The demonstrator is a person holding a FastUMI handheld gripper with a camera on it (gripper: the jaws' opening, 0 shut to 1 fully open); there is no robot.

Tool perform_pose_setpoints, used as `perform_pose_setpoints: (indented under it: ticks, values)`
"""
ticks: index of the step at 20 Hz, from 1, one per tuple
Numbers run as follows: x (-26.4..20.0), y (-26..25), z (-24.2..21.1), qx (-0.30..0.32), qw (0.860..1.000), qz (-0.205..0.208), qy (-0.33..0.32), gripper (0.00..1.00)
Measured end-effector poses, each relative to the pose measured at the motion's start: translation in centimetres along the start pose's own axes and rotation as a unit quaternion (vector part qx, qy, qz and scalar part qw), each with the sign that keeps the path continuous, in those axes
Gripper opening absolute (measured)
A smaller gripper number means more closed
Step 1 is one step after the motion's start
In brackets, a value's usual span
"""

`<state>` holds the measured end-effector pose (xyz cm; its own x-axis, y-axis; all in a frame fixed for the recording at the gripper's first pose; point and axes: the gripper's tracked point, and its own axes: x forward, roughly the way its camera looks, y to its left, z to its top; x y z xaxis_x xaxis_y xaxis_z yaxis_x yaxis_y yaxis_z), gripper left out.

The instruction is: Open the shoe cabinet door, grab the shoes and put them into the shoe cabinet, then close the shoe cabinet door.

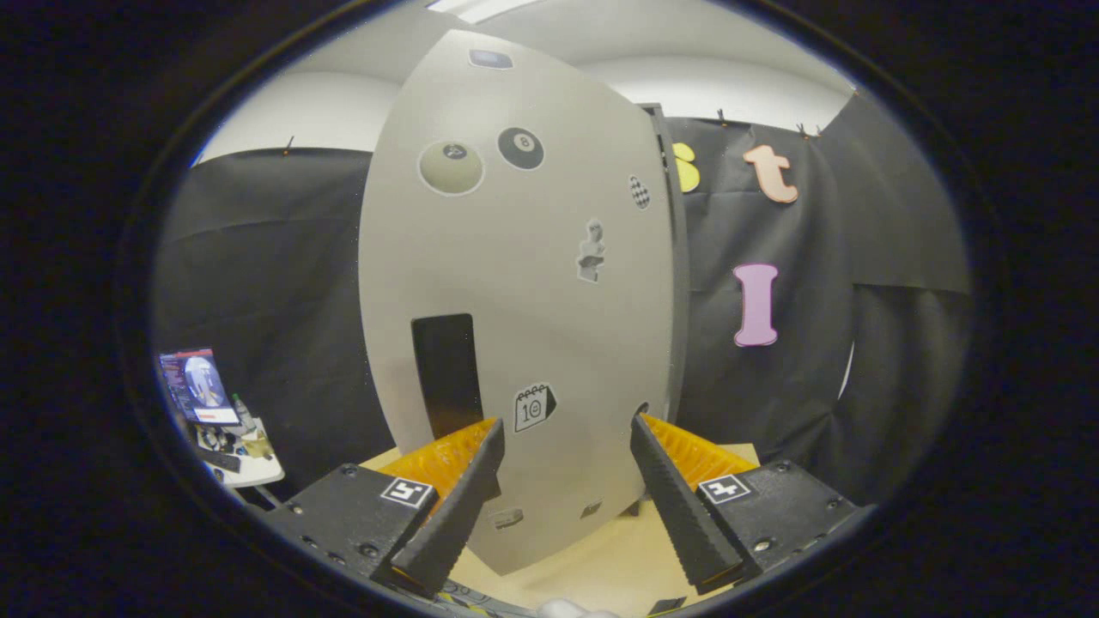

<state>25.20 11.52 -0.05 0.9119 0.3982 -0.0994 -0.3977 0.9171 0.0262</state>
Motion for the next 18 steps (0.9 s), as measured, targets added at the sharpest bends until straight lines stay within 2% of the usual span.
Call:
perform_pose_setpoints:
  ticks: [4,8,11,18]
  values:
    - [4.2,5.4,-1.0,0.003,1.0,0.028,0.005,0.98]
    - [5.6,6.0,-0.8,0.021,1.0,-0.019,-0.001,0.98]
    - [5.5,6.3,0.0,0.034,0.999,-0.038,-0.005,0.98]
    - [0.7,4.5,3.0,0.029,0.992,-0.114,-0.036,0.99]
